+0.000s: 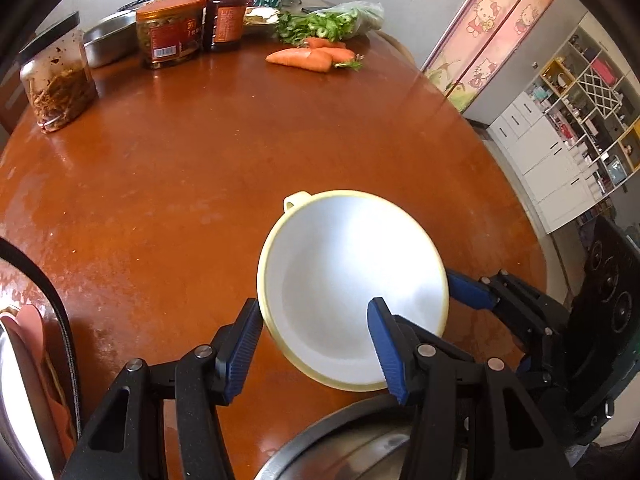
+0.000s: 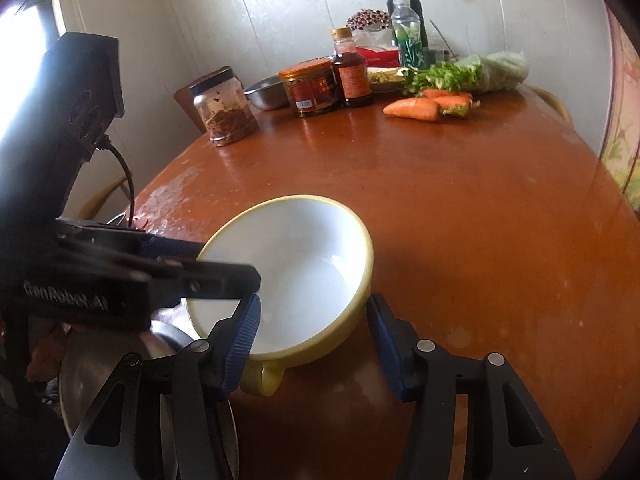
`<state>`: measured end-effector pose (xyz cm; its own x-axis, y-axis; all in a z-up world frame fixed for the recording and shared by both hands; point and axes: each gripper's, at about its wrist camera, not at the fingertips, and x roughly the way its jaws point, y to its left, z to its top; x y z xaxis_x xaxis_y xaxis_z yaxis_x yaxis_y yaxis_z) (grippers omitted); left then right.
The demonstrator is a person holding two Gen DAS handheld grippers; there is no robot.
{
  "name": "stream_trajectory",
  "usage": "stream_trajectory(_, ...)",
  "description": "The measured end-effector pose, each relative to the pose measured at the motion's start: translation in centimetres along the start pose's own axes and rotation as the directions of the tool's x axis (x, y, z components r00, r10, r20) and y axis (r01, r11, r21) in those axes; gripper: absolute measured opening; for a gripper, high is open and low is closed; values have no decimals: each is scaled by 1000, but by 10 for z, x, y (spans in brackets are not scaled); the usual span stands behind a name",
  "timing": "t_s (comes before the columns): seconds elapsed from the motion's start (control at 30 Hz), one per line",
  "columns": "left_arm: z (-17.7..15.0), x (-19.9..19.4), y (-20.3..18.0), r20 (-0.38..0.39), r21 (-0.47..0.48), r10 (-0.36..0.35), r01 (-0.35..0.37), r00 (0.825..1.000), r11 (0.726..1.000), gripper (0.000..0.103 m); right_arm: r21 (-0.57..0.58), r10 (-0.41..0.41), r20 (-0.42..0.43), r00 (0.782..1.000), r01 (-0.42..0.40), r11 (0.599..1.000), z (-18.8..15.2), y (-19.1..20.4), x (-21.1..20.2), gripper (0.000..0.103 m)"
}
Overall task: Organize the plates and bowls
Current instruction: 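Close the right tool on the cream-yellow bowl rim and lift it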
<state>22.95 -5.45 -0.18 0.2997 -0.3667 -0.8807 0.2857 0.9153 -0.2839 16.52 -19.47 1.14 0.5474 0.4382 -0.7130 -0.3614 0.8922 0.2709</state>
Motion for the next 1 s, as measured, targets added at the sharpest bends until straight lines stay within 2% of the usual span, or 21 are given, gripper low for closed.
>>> stream_trajectory(0.37, -4, -10, 22, 3, -57, -33, 33, 999, 998, 53, 7, 22, -34, 999, -22, 1000, 11, -1, 12, 56)
stream_trajectory(0.53, -11, -5, 26, -44, -60, -21, 18, 999, 998, 53, 22, 39, -48, 998, -38, 999, 12, -2, 14, 56)
stream_trajectory(0.6, -11, -1, 25, -58, -51, -47, 44, 997, 998, 52, 18, 43, -49, 998, -43, 999, 12, 0, 14, 56)
stream_trajectory(0.67, -9, 2, 24, -61, -53, -48, 45, 997, 998, 51, 8, 42, -48, 998, -41, 999, 13, 2, 14, 51)
stream_trajectory(0.83, -2, -1, 29, -20, -83, -63, 61, 998, 995, 51, 15, 50, -35, 998, -49, 999, 18, 1, 14, 50)
stream_trajectory(1.0, -3, -23, 32, 63, -102, -60, 66, 996, 993, 51, -14, 57, 1, 998, -56, 998, 24, 10, 6, 50)
